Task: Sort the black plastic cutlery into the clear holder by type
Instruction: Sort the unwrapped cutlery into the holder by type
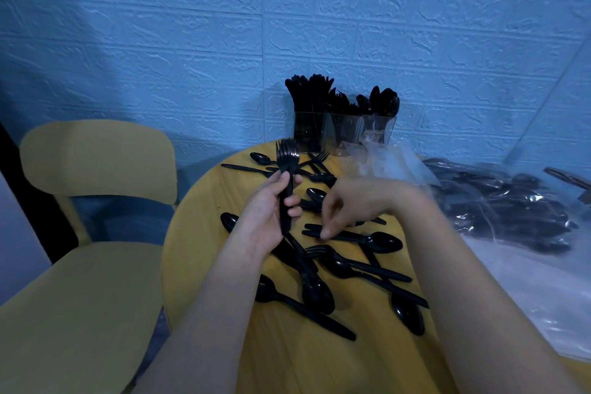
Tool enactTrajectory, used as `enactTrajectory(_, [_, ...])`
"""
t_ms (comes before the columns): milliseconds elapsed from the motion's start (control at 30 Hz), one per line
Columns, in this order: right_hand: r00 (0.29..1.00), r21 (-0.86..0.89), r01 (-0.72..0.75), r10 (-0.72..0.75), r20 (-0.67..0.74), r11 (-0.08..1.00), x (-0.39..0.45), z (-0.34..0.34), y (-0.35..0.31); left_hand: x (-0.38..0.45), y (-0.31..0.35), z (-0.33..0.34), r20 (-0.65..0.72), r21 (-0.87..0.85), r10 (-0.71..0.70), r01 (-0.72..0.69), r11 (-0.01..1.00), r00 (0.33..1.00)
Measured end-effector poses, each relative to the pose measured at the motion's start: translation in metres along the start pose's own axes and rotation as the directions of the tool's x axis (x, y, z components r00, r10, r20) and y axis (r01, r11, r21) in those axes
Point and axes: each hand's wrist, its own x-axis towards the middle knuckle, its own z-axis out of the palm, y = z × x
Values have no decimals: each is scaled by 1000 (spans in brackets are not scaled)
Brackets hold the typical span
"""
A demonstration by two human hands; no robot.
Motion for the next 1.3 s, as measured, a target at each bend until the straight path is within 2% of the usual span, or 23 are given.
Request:
enactTrajectory(100, [987,-95,-10,25,160,995,10,11,-11,-1,1,-1,-11,6,4,-4,1000,1000])
enactTrajectory(233, [977,-99,74,-52,209,992,13,14,-12,-1,1,-1,-17,-4,11,-11,1000,1000])
enactTrajectory(333, [986,-19,129,-127,113,991,7,7,-5,-2,1,-1,-30,-5,12,-12,1000,999])
enactTrajectory(467, [979,287,167,-123,-165,943,-7,-6,7,-2,1,0,-47,26,24,-23,999,999])
enactTrajectory(567, [915,468,276,-81,-395,839,-9,-12,11,-1,-2,3,-46,88,19,-15,996,999])
enactTrajectory(633, [876,567,352,-48,-480,745,-6,-12,11,-1,-4,6,-28,135,6,-2,991,1000])
enactTrajectory(800, [846,769,474,19,-532,428,1,-11,6,-2,-8,8,11,139,-23,21,990,1000])
enactTrajectory(967, [836,858,493,192,-514,147,20,-3,-3,-3,-13,11,38,96,-66,62,993,997])
enactTrajectory(1033, [826,859,485,238,-511,160,27,3,-6,-4,-13,12,65,86,-80,75,994,995])
enactTrajectory(1100, [812,851,475,261,-522,223,30,8,-5,-5,-13,13,79,99,-115,107,989,990])
enactTrajectory(1133, [801,842,463,275,-532,279,30,9,-3,-6,-13,13,77,126,-128,118,985,989])
enactTrajectory(1233, [711,723,373,321,-626,582,35,11,5,-7,-16,14,79,229,-102,81,970,992])
enactTrajectory(1300, [665,636,312,316,-677,706,39,12,9,-6,-19,14,112,247,-77,48,968,991])
